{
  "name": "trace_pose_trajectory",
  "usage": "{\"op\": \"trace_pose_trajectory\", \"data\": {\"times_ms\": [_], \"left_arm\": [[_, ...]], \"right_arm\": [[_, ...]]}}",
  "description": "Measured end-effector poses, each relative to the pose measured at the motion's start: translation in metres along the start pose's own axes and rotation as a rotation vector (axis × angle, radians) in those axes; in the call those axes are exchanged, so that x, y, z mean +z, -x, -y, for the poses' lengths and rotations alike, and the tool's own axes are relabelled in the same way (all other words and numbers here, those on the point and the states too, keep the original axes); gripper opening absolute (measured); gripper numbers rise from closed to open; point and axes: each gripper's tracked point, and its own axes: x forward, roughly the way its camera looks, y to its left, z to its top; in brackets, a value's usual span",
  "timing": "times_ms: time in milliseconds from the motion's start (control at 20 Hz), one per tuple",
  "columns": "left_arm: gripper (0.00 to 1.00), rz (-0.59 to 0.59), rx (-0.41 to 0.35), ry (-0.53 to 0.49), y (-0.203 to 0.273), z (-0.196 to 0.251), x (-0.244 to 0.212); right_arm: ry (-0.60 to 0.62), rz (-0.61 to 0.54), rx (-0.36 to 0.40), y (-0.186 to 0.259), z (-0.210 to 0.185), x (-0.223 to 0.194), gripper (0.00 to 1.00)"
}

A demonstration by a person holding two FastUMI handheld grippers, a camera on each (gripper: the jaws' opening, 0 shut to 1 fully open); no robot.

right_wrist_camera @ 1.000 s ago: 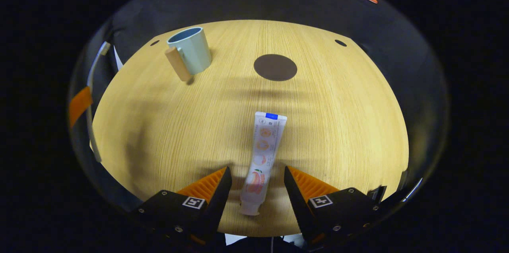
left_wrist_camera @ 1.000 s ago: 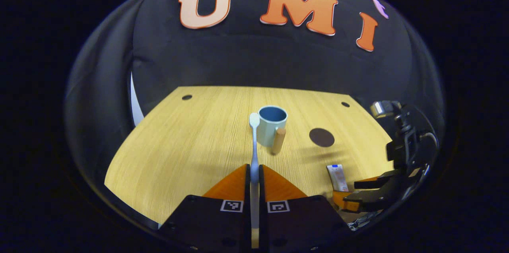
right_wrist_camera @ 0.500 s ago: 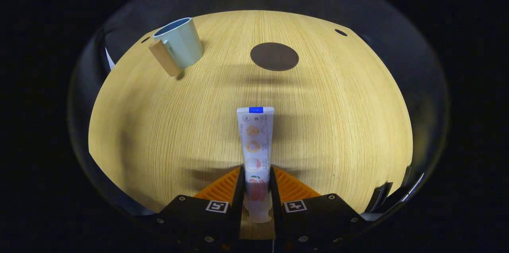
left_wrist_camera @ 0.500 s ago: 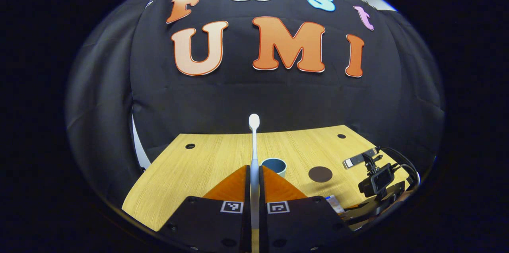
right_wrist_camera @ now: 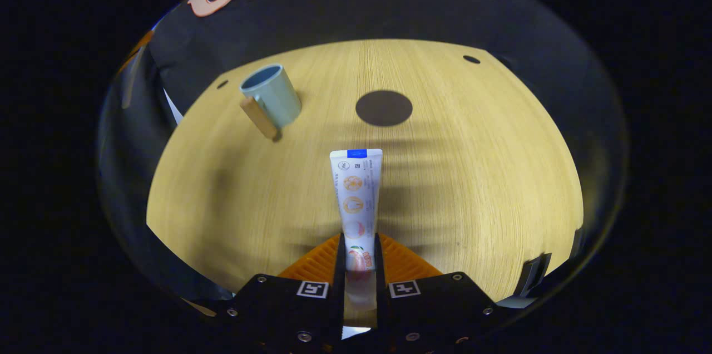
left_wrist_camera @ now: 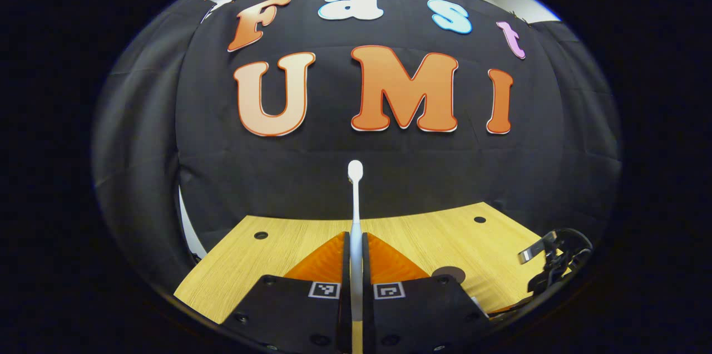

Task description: Put the toothbrush and toothpaste on the desktop into the cup, then pick up the cup and place it on the coaster on the desktop.

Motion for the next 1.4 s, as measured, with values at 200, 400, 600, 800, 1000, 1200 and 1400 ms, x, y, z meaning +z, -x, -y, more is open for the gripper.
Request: {"op": "trace_pose_trajectory", "data": {"times_ms": [200,400,600,800,1000,1200,1400], "left_arm": [[0.07,-0.025,-0.013,0.003,-0.021,0.009,-0.007],[0.07,-0.034,-0.023,0.014,-0.051,0.01,-0.015],[0.07,-0.044,-0.028,0.01,-0.084,0.013,-0.03],[0.07,-0.08,-0.042,0.025,-0.114,0.021,-0.056],[0.07,-0.101,-0.061,0.028,-0.142,0.032,-0.079],[0.07,-0.097,-0.054,0.016,-0.164,0.032,-0.093],[0.07,-0.096,-0.061,0.025,-0.176,0.032,-0.111]], "right_arm": [[-0.037,0.197,-0.009,0.037,0.006,0.065,0.25],[-0.085,0.361,-0.017,0.077,0.013,0.117,0.25],[-0.08,0.469,-0.046,0.121,0.018,0.15,0.25],[-0.017,0.599,-0.087,0.162,0.013,0.181,0.25],[0.001,0.651,-0.076,0.187,-0.003,0.2,0.25],[0.034,0.644,-0.108,0.192,-0.005,0.204,0.25],[0.025,0.592,-0.147,0.183,0.0,0.192,0.25]]}}
